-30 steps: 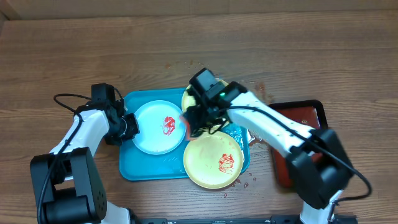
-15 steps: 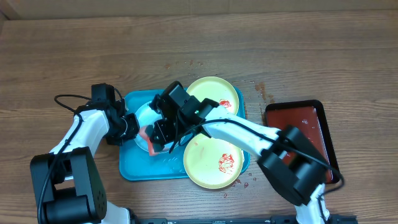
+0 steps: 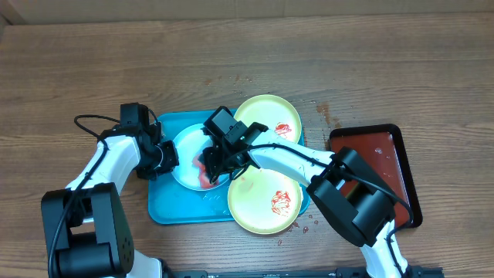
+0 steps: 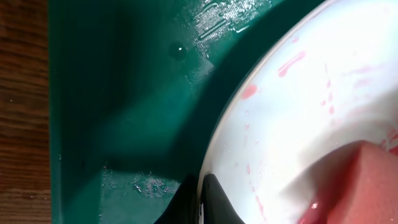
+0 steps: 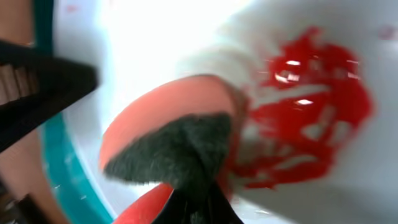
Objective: Clean dirty plates on tray and stack at the side
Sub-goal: 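Scrub the white plate's red sauce with the sponge while left gripper holds the rim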
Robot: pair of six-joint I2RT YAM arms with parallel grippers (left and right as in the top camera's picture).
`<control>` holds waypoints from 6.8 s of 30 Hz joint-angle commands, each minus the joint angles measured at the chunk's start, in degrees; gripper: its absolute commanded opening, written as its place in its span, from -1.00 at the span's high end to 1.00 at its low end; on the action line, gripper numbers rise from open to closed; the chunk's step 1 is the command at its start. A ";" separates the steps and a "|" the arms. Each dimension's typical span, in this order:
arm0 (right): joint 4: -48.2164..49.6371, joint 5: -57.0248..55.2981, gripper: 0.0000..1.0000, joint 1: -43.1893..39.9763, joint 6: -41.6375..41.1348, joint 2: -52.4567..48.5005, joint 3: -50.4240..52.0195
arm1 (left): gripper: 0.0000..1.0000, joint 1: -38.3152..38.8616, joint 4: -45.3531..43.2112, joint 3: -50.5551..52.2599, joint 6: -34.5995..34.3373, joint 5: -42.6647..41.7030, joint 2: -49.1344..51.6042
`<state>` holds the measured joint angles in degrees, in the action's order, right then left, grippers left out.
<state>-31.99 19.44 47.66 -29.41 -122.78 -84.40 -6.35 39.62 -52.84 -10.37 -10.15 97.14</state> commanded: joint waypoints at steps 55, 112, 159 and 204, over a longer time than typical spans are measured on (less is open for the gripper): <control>-15.47 -7.76 0.92 5.14 19.80 -5.22 -8.68 | 0.92 0.55 1.88 0.83 0.04 0.48 1.11; 2.91 -0.42 0.92 -4.90 10.54 -9.86 -8.61 | 0.91 0.55 1.73 0.83 -1.84 0.44 1.11; -12.41 -24.28 0.92 -9.11 11.21 -10.10 -17.20 | 0.91 0.55 0.74 0.83 -1.20 0.46 1.09; -15.82 -18.36 0.92 -8.59 20.70 -10.10 -20.26 | 0.91 1.25 1.25 0.83 -0.76 1.38 1.11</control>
<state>-44.60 6.96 40.58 -8.95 -132.00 -103.96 -5.21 39.81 -52.82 -11.64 -11.42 97.30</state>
